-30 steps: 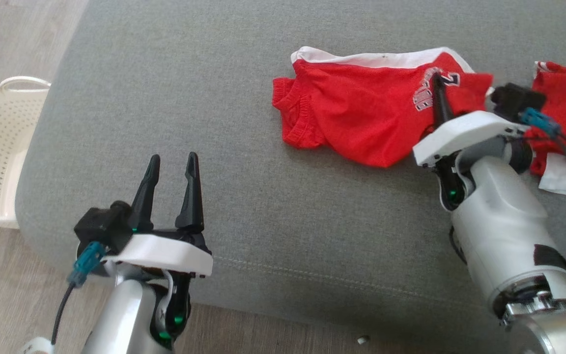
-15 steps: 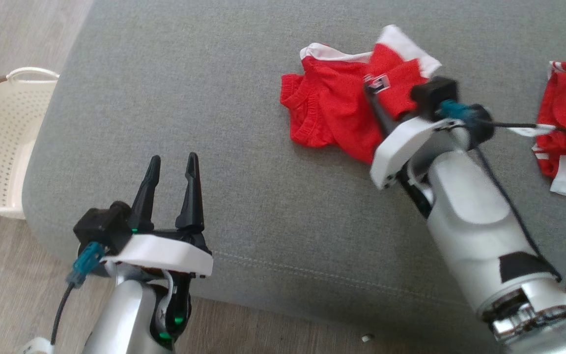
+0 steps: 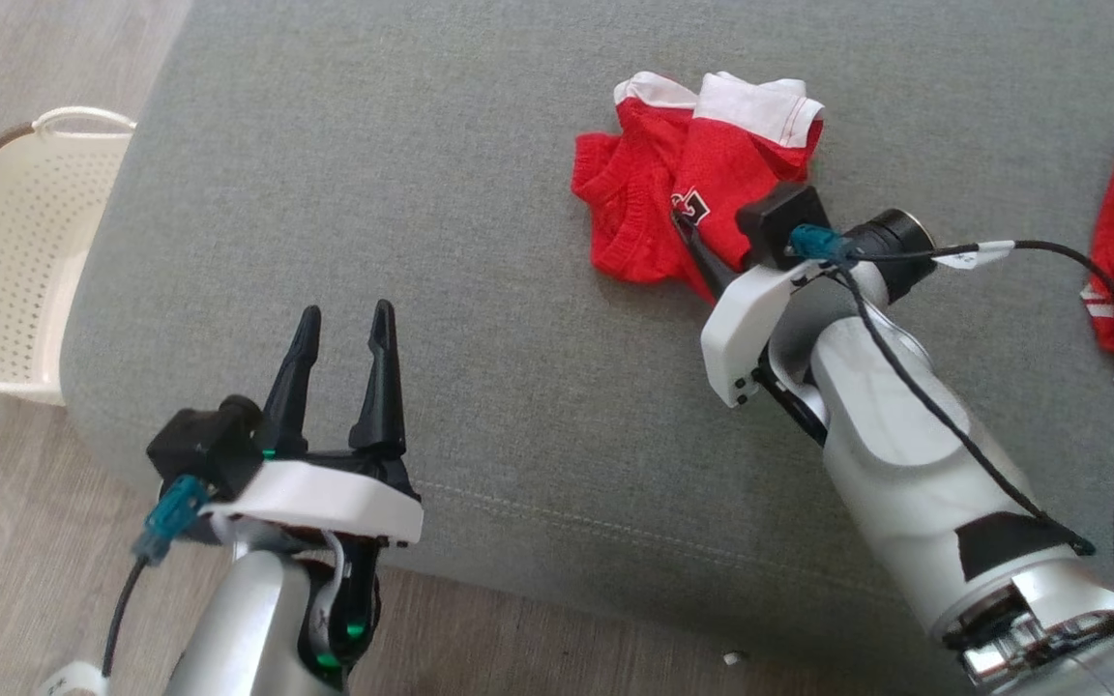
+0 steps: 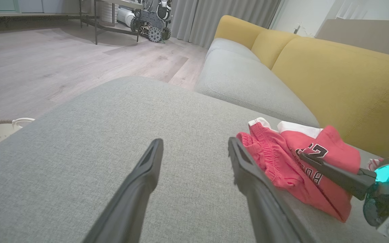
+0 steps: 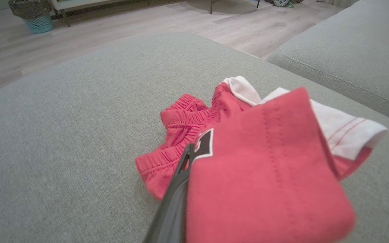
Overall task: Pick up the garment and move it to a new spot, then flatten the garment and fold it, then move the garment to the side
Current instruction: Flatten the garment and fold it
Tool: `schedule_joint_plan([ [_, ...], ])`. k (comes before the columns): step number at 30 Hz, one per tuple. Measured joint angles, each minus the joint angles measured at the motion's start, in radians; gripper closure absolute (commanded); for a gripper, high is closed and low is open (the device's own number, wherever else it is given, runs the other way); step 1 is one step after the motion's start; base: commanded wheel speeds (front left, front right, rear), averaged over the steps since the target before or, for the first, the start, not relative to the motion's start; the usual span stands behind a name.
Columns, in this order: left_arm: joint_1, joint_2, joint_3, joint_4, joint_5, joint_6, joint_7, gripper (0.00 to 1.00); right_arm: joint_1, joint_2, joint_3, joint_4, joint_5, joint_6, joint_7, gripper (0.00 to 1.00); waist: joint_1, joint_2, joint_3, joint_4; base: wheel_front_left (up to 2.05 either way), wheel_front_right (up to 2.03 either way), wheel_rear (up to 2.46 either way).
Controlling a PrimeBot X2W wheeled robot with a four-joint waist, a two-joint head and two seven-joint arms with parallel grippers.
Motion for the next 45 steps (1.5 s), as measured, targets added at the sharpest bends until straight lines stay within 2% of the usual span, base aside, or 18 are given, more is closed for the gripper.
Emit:
schedule_joint_plan([
  [1, 0.000, 0.000, -0.001, 0.000, 0.000, 0.000, 0.000, 0.00, 0.000, 0.000, 0.000, 0.000, -0.013, 0.000, 0.000, 0.04, 0.0000, 0.0000, 0.001, 0.002, 0.00, 0.00, 0.00],
  [3, 0.000, 0.000, -0.002, 0.000, 0.000, 0.000, 0.000, 0.00, 0.000, -0.001, -0.003, 0.000, -0.028, 0.000, -0.002, 0.00, 0.0000, 0.0000, 0.004, 0.006, 0.00, 0.00, 0.00],
  [13, -0.002, 0.000, -0.005, 0.001, 0.000, 0.000, 0.000, 0.00, -0.002, -0.002, 0.008, -0.004, -0.150, 0.000, -0.019, 0.00, 0.0000, 0.0000, 0.008, 0.017, 0.00, 0.00, 0.00],
  [22, -0.002, 0.000, -0.015, 0.006, 0.000, 0.000, 0.000, 0.00, -0.044, -0.003, 0.134, 0.033, -0.225, 0.000, -0.019, 0.00, 0.0000, 0.0000, 0.002, 0.025, 0.00, 0.00, 0.00],
  [28, -0.002, 0.000, -0.018, 0.007, -0.001, 0.000, 0.000, 0.00, -0.101, -0.003, 0.260, 0.113, -0.221, 0.000, -0.020, 0.00, 0.0000, 0.0000, 0.003, 0.029, 0.00, 0.00, 0.00],
  [32, -0.002, 0.000, -0.023, 0.008, -0.010, 0.000, 0.000, 0.00, -0.151, -0.003, 0.322, 0.176, -0.177, 0.000, -0.028, 0.00, 0.0000, 0.0000, 0.008, 0.033, 0.00, 0.00, 0.00],
  [45, -0.009, 0.000, -0.033, 0.009, -0.028, 0.000, 0.000, 0.00, -0.320, -0.023, 0.470, 0.283, -0.056, 0.000, -0.019, 0.00, 0.0000, 0.0000, 0.033, 0.062, 0.00, 0.00, 0.00],
])
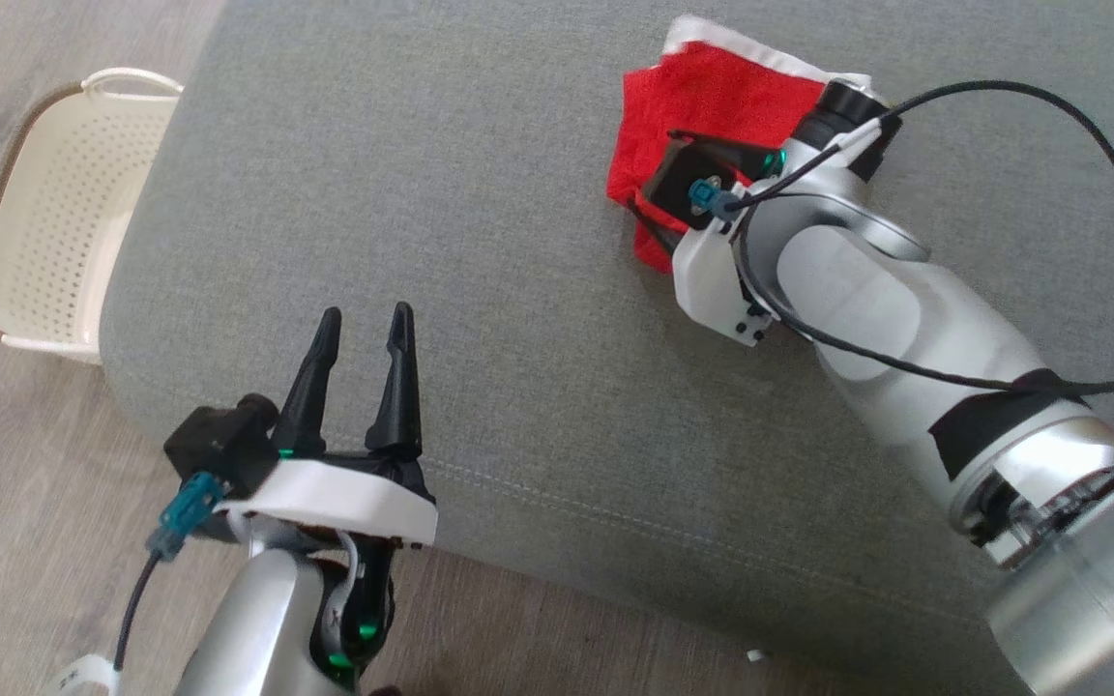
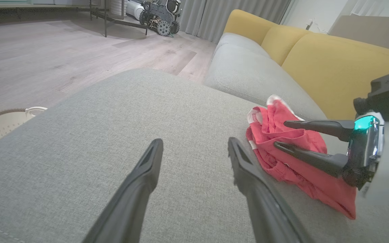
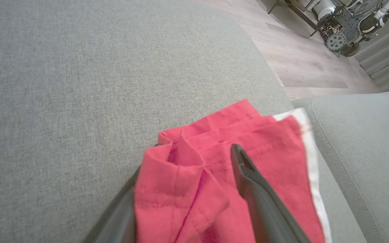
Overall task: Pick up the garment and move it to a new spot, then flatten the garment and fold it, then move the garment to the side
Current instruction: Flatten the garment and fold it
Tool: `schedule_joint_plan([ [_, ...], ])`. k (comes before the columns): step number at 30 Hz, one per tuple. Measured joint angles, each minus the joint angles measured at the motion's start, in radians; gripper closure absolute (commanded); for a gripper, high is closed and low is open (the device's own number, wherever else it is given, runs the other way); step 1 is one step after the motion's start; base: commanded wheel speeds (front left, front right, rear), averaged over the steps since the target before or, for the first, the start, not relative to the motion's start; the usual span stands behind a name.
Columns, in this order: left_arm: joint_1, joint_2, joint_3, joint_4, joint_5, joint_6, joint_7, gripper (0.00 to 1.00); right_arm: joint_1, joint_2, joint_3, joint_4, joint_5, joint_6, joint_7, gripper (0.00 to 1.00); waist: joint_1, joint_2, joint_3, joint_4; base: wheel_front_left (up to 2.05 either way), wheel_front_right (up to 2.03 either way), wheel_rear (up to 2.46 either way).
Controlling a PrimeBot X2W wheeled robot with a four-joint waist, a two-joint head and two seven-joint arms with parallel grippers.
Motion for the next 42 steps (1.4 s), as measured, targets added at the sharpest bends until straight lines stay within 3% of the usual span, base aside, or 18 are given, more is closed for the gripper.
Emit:
schedule_joint_plan([
  [9, -0.004, 0.000, -0.004, 0.002, -0.008, 0.008, 0.000, 0.00, 0.012, 0.007, 0.166, -0.017, 0.193, 0.000, -0.006, 0.00, 0.0000, 0.0000, -0.003, 0.004, 0.00, 0.00, 0.00],
  [17, -0.005, 0.000, 0.013, 0.005, -0.001, 0.007, 0.000, 0.00, 0.002, -0.007, 0.202, -0.104, 0.419, 0.000, -0.020, 0.00, 0.0000, 0.0000, -0.016, -0.032, 0.00, 0.00, 0.00],
  [23, -0.006, 0.000, 0.052, -0.012, 0.017, 0.007, 0.000, 0.00, -0.031, -0.052, 0.080, -0.105, 0.545, 0.000, -0.108, 0.00, 0.0000, 0.0000, -0.036, -0.086, 0.00, 0.00, 0.00],
  [32, -0.007, 0.000, 0.108, -0.061, 0.049, -0.003, 0.000, 0.00, 0.013, -0.063, -0.148, -0.078, 0.623, 0.000, -0.186, 0.00, 0.0000, 0.0000, -0.077, -0.182, 0.00, 0.00, 0.00],
  [37, -0.006, 0.000, 0.119, -0.076, 0.060, -0.011, 0.000, 0.00, 0.101, -0.100, -0.324, -0.183, 0.569, 0.000, -0.187, 0.00, 0.0000, 0.0000, -0.094, -0.225, 0.00, 0.00, 0.00],
  [42, -0.005, 0.000, 0.131, -0.081, 0.066, -0.012, 0.000, 0.00, 0.266, -0.116, -0.529, -0.347, 0.402, 0.000, -0.187, 0.00, 0.0000, 0.0000, -0.112, -0.254, 0.00, 0.00, 0.00],
])
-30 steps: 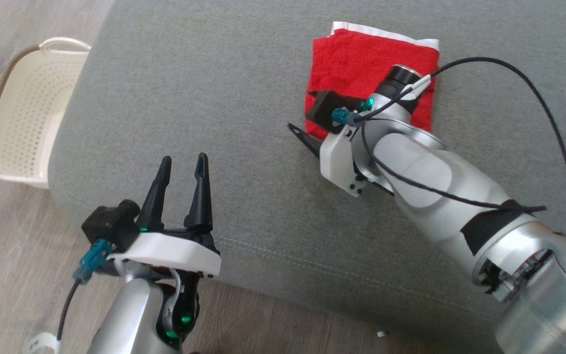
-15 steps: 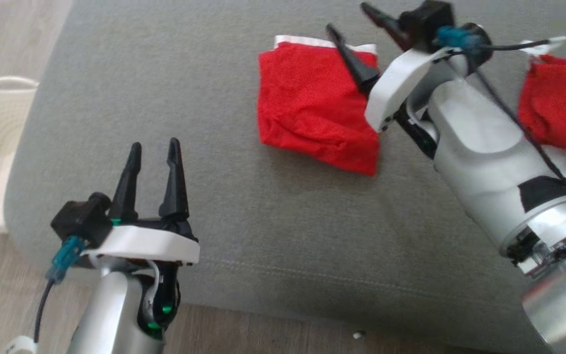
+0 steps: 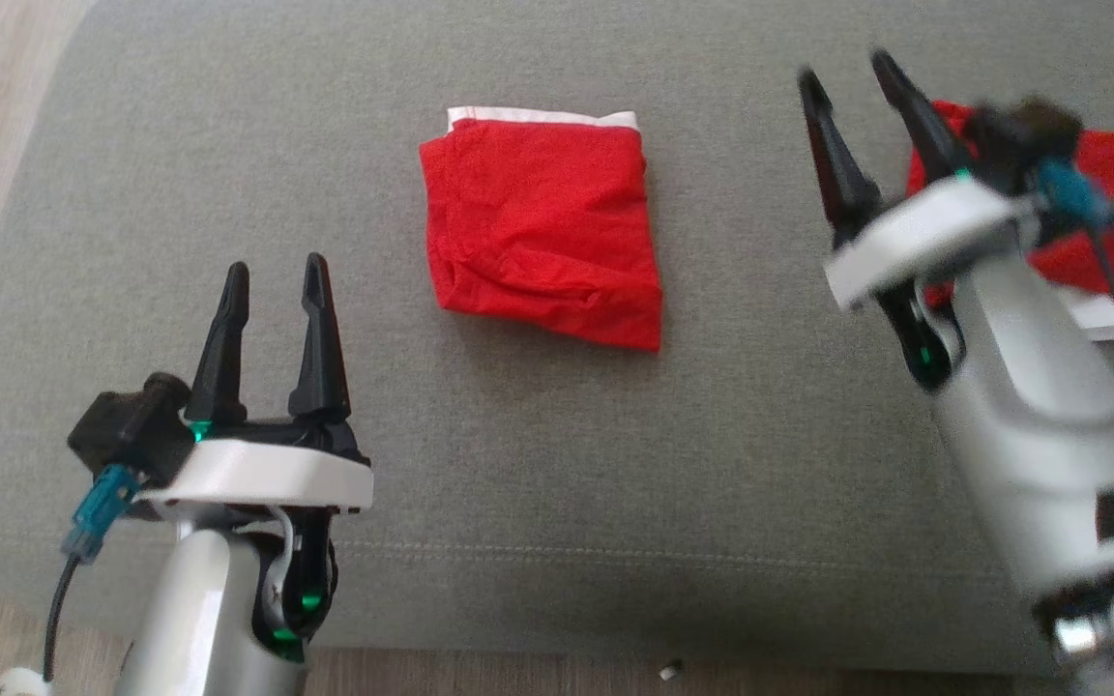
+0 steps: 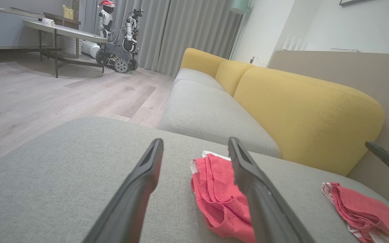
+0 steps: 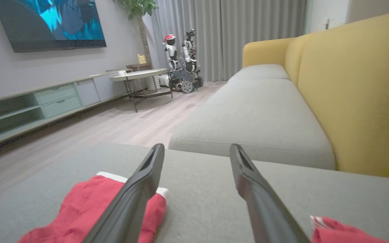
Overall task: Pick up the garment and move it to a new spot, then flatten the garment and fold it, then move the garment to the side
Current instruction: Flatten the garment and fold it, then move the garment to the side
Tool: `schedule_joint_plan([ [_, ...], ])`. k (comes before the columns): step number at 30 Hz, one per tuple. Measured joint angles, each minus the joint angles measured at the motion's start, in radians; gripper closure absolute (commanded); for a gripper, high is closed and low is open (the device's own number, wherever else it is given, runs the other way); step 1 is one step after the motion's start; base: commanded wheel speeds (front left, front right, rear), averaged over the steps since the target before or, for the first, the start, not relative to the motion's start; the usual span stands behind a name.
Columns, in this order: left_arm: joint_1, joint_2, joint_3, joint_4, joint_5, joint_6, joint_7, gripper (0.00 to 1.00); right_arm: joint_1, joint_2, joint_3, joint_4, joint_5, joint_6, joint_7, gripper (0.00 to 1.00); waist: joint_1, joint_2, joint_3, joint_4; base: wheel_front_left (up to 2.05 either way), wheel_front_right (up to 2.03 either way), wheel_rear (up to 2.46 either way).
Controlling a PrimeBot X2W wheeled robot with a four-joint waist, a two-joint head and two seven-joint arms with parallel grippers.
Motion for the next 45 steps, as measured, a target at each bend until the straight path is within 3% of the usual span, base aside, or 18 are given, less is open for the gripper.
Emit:
schedule_joint_plan([
  [8, 0.031, 0.000, 0.001, -0.011, 0.010, 0.000, 0.000, 0.00, 0.347, 0.084, -0.310, -0.270, -0.270, 0.000, 0.000, 0.00, 0.0000, 0.0000, -0.022, -0.023, 0.00, 0.00, 0.00],
  [15, 0.075, 0.000, -0.002, -0.028, 0.035, 0.001, 0.000, 0.00, 0.501, 0.138, -0.407, -0.423, -0.363, 0.000, 0.017, 0.00, 0.0000, 0.0000, -0.031, -0.027, 0.00, 0.00, 0.00],
  [23, 0.084, 0.001, -0.006, -0.044, 0.035, 0.001, 0.000, 0.00, 0.569, 0.150, -0.407, -0.527, -0.369, 0.000, 0.085, 0.00, 0.0000, 0.0000, -0.030, -0.019, 0.00, 0.00, 0.00],
  [30, 0.082, 0.001, -0.028, -0.045, 0.034, 0.000, 0.000, 0.00, 0.556, 0.151, -0.356, -0.534, -0.331, 0.000, 0.157, 0.00, 0.0000, 0.0000, -0.001, 0.008, 0.00, 0.00, 0.00],
  [37, 0.039, 0.001, -0.045, -0.047, 0.016, 0.000, 0.000, 0.00, 0.409, 0.148, -0.293, -0.461, -0.211, 0.000, 0.303, 0.00, 0.0000, 0.0000, 0.065, 0.055, 0.00, 0.00, 0.00],
  [45, 0.002, 0.000, -0.070, -0.046, 0.000, 0.000, 0.000, 0.00, 0.257, 0.098, -0.249, -0.309, -0.052, 0.000, 0.434, 0.00, 0.0000, 0.0000, 0.137, 0.130, 0.00, 0.00, 0.00],
])
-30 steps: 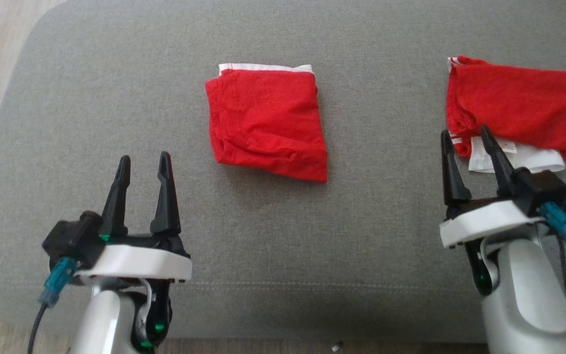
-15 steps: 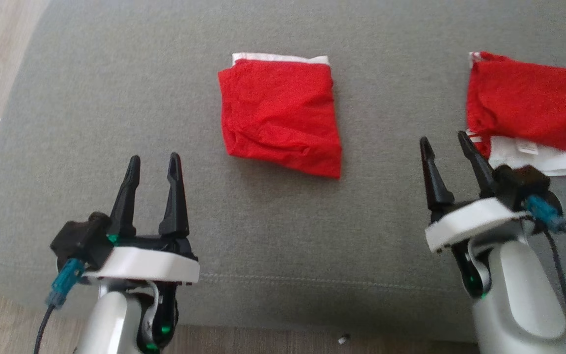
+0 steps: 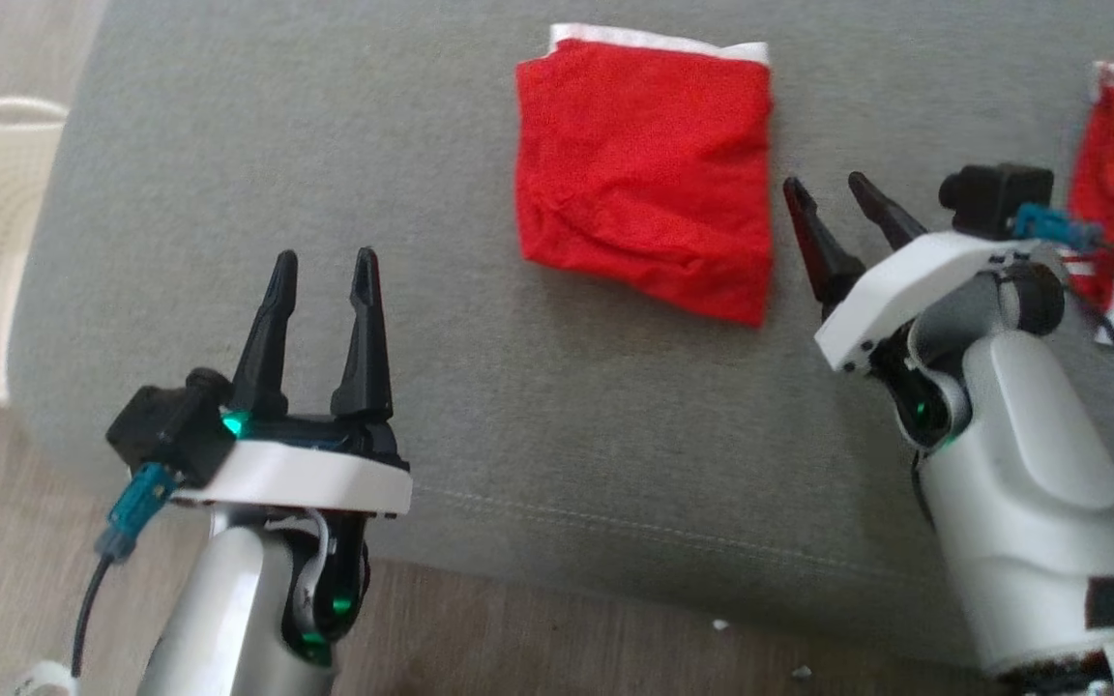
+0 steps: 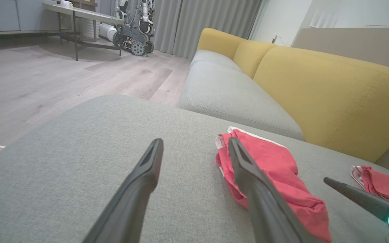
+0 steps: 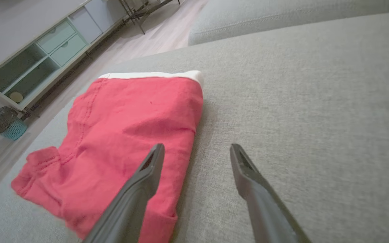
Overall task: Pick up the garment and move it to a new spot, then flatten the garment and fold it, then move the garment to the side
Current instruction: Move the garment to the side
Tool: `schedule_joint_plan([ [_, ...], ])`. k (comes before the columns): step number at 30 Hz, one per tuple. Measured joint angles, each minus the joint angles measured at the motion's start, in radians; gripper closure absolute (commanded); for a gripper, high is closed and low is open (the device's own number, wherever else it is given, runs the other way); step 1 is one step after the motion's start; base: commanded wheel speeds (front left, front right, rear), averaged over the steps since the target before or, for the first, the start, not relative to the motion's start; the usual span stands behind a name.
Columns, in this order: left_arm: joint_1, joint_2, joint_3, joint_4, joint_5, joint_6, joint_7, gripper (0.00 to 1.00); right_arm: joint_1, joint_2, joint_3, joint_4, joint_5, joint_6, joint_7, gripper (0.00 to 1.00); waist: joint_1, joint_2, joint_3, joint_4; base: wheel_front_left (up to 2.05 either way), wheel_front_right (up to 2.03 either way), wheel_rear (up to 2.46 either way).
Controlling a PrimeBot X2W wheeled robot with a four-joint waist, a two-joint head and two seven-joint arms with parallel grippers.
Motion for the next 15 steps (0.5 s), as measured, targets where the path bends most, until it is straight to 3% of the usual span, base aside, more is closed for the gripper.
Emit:
schedule_joint_plan([
  [15, -0.030, -0.001, -0.028, 0.003, -0.029, 0.003, 0.000, 0.00, -0.182, -0.034, 0.089, 0.228, 0.073, 0.000, 0.044, 0.00, 0.0000, 0.0000, 0.069, 0.095, 0.00, 0.00, 0.00],
])
